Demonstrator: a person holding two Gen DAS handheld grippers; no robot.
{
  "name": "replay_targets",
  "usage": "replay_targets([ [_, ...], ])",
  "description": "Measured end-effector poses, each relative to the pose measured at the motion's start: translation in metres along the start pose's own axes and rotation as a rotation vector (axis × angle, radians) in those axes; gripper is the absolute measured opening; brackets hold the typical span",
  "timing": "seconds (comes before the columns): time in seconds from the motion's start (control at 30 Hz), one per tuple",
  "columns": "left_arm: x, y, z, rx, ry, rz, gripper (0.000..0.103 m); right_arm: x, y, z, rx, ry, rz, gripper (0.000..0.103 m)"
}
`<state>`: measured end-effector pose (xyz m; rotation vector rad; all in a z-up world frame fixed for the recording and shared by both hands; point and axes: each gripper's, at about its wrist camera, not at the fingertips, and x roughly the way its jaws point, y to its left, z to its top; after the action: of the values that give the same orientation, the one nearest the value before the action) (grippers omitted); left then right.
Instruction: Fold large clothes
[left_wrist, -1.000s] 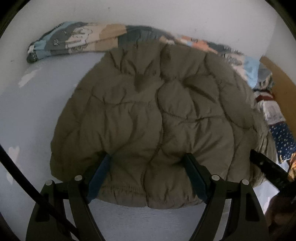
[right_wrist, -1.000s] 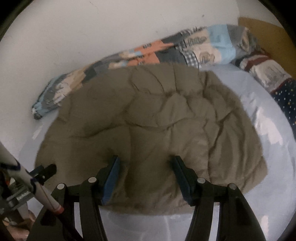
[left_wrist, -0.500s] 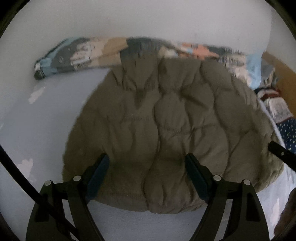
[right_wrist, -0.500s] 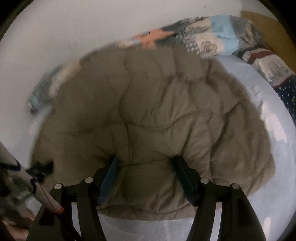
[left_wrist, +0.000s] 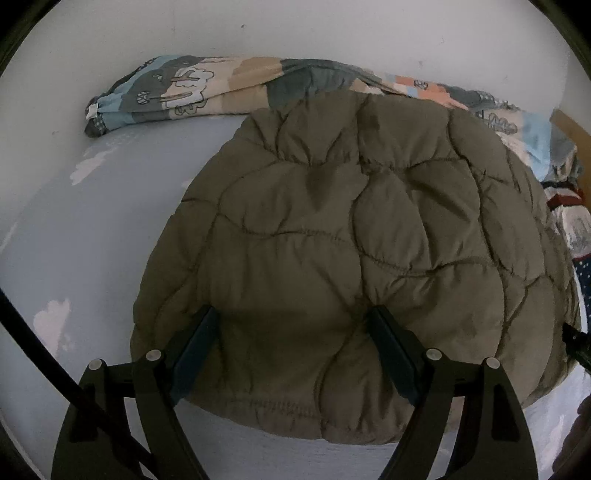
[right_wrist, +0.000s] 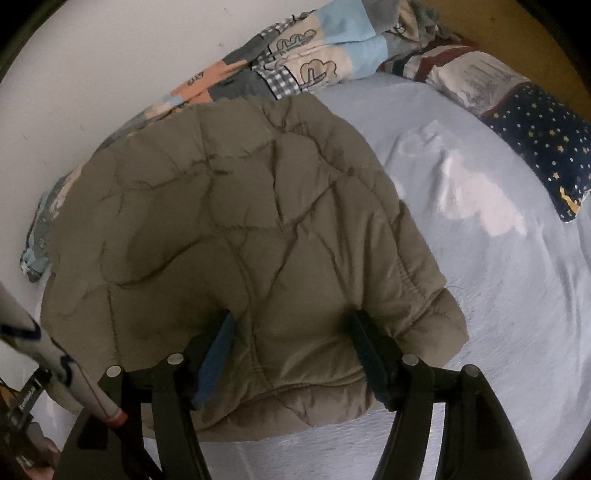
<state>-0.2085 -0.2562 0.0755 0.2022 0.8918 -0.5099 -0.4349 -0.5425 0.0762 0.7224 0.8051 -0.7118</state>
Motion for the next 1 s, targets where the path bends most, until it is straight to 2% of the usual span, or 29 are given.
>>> replay_targets([
  [0.4, -0.002, -0.001, 0.0, 0.001, 0.006, 0.0, 0.084, 0.003, -0.001, 0.004, 0.026, 0.025, 0.0, 0.074],
  [0.53, -0.008, 0.002, 0.003, -0.013, -0.008, -0.005, 0.084, -0.017, 0.005, 0.009, 0.01, -0.047, 0.0, 0.075],
  [0.67, -0.013, 0.003, 0.005, 0.0, -0.038, 0.018, 0.084, -0.03, 0.007, 0.013, -0.014, -0.115, -0.046, 0.075],
  [0.87, -0.01, 0.003, 0.006, 0.017, -0.032, 0.028, 0.084, -0.015, -0.004, 0.014, 0.043, -0.056, -0.056, 0.075],
  [1.0, -0.008, 0.002, 0.007, 0.024, -0.035, 0.037, 0.084, -0.008, -0.004, 0.012, 0.049, -0.03, -0.05, 0.078],
])
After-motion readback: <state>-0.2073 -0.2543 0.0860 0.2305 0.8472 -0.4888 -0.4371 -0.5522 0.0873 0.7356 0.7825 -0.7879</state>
